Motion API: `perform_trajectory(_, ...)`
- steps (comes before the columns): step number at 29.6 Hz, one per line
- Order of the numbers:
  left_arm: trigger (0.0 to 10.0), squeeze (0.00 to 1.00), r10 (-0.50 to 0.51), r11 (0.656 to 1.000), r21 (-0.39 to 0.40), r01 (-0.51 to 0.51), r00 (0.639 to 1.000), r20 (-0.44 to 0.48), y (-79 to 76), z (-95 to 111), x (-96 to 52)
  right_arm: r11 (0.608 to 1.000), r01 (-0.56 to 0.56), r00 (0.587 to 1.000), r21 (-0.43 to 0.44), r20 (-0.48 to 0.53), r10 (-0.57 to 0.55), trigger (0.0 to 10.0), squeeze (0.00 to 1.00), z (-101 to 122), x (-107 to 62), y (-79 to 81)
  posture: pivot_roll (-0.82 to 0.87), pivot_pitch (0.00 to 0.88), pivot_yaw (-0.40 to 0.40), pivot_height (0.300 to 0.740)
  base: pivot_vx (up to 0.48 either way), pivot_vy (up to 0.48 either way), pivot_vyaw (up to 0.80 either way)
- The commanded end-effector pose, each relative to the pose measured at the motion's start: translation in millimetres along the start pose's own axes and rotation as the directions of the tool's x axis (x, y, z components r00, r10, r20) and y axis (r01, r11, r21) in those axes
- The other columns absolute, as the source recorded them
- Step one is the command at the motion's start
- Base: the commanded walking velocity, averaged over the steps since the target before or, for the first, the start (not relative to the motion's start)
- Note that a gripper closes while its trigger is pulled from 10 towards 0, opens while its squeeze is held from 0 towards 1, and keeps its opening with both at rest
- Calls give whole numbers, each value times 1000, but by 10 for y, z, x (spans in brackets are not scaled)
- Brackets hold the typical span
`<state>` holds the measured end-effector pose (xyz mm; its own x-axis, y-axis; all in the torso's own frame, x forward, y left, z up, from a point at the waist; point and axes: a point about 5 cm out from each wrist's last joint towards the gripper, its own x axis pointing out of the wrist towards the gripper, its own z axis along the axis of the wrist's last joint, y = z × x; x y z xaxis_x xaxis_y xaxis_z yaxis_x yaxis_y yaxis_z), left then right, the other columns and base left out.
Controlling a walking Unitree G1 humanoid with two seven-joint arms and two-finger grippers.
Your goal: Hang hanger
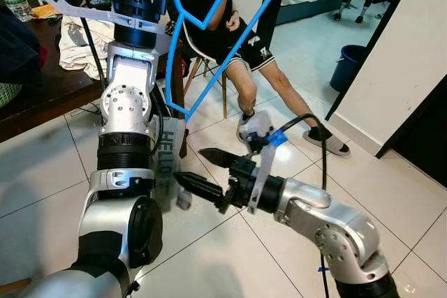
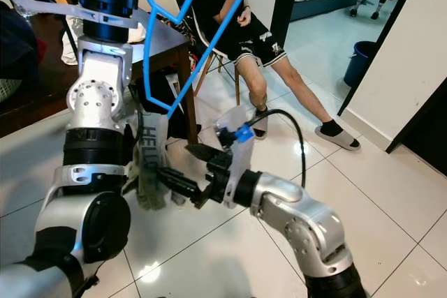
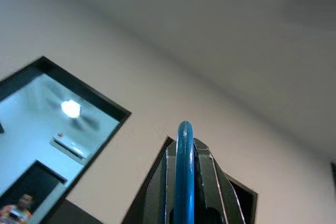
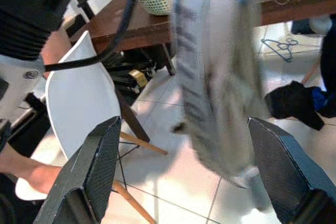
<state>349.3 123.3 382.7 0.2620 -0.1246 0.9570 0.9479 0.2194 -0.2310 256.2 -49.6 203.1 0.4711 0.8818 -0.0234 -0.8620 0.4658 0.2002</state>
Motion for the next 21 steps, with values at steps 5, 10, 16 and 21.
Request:
perform_trajectory(5,10000,0,-66,995,-70,69,997,47,-165,-43,121,997,76,997,7,4,-76,10000,0,-7,139,-21,47,125,-1,740,0,0,0)
perform_trajectory(10,10000,0,-66,994,-81,70,996,58,-187,-60,139,986,165,986,29,28,-166,10000,0,19,176,-126,51,124,-2,740,0,0,0)
perform_trajectory(16,10000,0,-62,994,-87,68,996,69,-213,-92,167,965,261,963,41,62,-263,10000,0,66,191,-231,50,124,-3,740,0,0,0)
perform_trajectory(21,10000,0,-51,994,-92,58,996,79,-229,-123,181,952,302,949,52,76,-306,10000,0,80,188,-276,49,123,-2,740,0,0,0)
